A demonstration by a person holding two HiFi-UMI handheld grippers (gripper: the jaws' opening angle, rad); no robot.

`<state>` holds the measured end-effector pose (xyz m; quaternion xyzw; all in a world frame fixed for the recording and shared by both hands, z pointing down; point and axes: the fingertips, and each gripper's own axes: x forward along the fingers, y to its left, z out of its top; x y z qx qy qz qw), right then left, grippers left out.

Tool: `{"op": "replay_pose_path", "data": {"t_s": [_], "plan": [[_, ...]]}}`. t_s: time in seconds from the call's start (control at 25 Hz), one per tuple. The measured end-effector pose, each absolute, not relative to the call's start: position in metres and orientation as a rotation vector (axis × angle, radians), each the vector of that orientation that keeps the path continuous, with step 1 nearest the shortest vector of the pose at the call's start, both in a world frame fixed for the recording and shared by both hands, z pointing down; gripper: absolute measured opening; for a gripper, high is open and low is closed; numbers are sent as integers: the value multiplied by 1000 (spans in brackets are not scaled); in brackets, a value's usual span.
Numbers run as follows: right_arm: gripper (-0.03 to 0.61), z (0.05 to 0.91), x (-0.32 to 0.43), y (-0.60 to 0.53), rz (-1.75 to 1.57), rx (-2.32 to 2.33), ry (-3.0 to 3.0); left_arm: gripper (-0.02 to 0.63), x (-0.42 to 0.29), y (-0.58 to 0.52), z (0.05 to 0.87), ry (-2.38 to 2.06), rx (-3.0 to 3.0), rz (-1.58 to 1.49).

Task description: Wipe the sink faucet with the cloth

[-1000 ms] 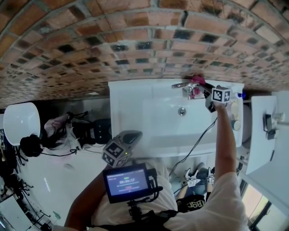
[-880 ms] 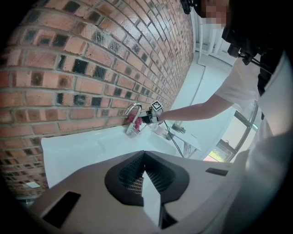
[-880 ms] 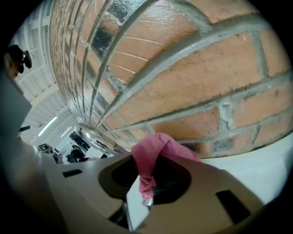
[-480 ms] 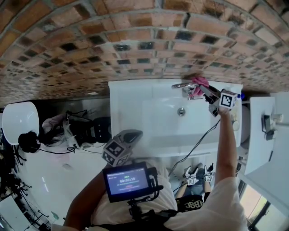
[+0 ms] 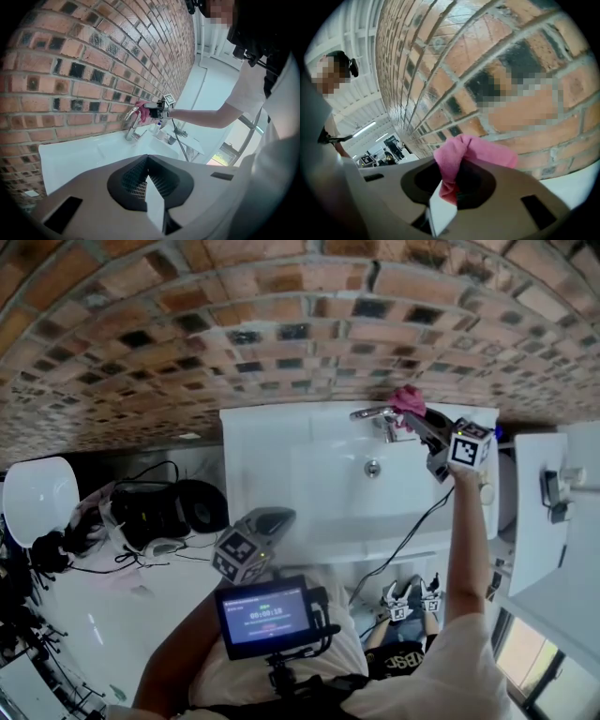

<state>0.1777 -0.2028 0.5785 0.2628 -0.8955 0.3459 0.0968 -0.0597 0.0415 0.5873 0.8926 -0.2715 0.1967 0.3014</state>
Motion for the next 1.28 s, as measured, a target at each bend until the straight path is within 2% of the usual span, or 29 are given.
{"op": "replay_pose_path", "data": {"t_s": [0.32,1.28], "plan": [[81,561,134,-195,898,777,-2579,-8,-59,43,583,-731,2374,517],[81,585,45,-179,587,975,-2279,-9,-66,54,579,-766,2373,483]]}}
